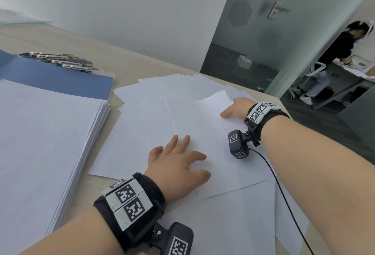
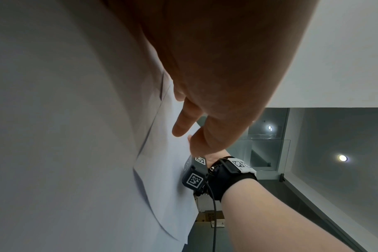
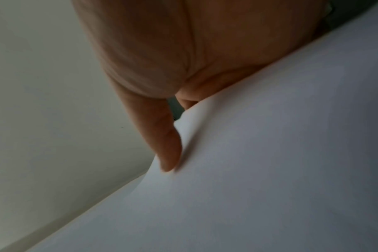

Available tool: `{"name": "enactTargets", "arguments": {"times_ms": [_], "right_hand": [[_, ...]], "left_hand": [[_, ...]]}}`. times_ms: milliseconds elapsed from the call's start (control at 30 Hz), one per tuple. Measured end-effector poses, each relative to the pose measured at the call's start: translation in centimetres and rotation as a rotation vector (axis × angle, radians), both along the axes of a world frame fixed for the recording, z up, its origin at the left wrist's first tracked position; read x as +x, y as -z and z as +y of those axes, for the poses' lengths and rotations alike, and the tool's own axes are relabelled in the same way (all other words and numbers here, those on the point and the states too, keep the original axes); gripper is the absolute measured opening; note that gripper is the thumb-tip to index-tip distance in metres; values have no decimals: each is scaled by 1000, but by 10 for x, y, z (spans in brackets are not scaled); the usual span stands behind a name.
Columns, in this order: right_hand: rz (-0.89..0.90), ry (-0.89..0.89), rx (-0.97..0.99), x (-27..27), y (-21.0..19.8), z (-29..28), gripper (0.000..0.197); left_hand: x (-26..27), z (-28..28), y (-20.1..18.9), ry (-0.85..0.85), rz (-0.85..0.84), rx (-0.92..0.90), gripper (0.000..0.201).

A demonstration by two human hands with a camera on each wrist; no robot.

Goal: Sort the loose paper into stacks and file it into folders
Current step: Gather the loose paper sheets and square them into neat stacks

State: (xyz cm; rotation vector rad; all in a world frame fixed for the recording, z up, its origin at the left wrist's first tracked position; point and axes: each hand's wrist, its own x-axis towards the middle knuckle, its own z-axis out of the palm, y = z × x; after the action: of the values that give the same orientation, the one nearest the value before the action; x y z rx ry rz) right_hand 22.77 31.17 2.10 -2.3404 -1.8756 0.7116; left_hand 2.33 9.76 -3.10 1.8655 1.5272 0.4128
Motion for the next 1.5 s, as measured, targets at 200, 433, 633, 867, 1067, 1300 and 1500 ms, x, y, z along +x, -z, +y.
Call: {"name": "enactTargets", "arguments": {"times_ms": [200, 433, 633, 867, 1067, 1300, 1500], "right_hand": [[141, 80, -49, 10, 2, -5, 70], [274, 200, -243, 69, 16, -23, 95], [425, 168, -260, 59, -10, -98, 30], [537, 279, 7, 108, -30, -160, 23], [945, 560, 228, 147, -16, -218, 33], [1204, 771, 356, 142, 10, -256, 21], [1293, 825, 323, 130, 24, -267, 29]], "left_hand": [[0, 1, 3, 4, -5, -1, 45], [-1, 2, 4, -41, -109, 18, 38], [-5, 0, -1, -100, -281, 35, 28], [-11, -15, -18, -265, -526, 142, 15], [-19, -39, -21, -335, -493, 61, 30], [-18, -59, -24, -383, -480, -62, 69], [-14, -56, -24, -440, -576, -202, 74]]}}
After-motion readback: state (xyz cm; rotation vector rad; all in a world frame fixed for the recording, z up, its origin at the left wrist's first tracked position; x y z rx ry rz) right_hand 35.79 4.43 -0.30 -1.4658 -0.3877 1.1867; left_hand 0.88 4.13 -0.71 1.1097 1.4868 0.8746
